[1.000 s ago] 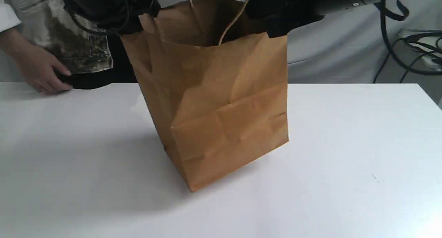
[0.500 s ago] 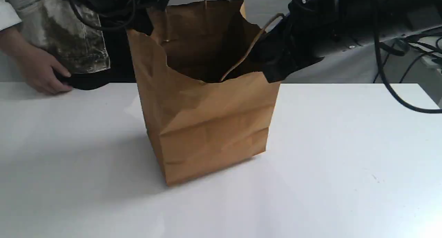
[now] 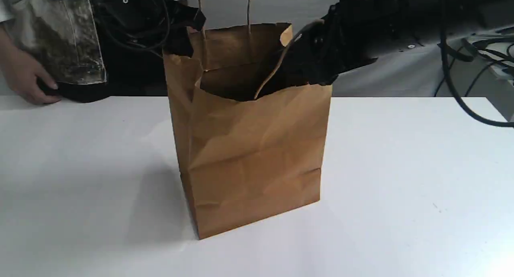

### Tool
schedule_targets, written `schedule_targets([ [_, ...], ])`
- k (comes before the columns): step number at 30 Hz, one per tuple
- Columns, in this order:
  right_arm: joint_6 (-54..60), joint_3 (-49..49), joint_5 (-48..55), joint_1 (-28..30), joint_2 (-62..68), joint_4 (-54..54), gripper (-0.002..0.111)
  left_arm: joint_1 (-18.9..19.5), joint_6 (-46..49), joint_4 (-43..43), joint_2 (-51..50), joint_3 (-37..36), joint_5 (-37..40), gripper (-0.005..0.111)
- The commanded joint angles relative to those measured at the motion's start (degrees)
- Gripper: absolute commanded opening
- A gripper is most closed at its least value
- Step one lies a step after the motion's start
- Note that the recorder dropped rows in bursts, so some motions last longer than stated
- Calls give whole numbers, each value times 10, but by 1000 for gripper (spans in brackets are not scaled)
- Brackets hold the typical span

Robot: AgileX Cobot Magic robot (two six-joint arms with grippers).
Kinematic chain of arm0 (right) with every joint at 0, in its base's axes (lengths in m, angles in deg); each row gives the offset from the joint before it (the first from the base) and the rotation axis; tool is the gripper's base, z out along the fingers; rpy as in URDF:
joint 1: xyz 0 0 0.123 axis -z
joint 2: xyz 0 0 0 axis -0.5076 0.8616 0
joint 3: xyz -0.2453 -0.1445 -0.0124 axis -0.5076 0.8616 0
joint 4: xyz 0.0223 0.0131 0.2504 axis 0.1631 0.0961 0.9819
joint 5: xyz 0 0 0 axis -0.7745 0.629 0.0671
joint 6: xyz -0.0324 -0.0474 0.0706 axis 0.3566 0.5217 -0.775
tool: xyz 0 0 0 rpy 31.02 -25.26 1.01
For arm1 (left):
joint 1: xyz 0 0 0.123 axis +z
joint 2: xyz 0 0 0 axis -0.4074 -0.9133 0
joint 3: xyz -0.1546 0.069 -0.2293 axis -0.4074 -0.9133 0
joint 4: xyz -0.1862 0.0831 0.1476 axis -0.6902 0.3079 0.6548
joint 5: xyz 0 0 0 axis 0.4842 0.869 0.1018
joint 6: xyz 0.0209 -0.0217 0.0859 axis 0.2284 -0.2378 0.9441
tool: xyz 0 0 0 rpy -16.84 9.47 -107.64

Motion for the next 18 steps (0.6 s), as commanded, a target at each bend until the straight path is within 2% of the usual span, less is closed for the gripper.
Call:
schedule_targets([
  [1, -1, 4, -11, 0, -8, 7, 68, -1, 3, 0, 11, -1, -6, 57],
  [8, -6, 4, -4, 0, -31, -12, 68, -1, 3, 1, 40, 0, -6, 57],
  [14, -84, 5, 5, 0, -44, -94, 68, -1, 3, 6, 55, 0, -6, 57],
  [18, -99, 5, 31, 0, -45, -99, 68, -1, 1, 6, 56, 0, -6, 57],
])
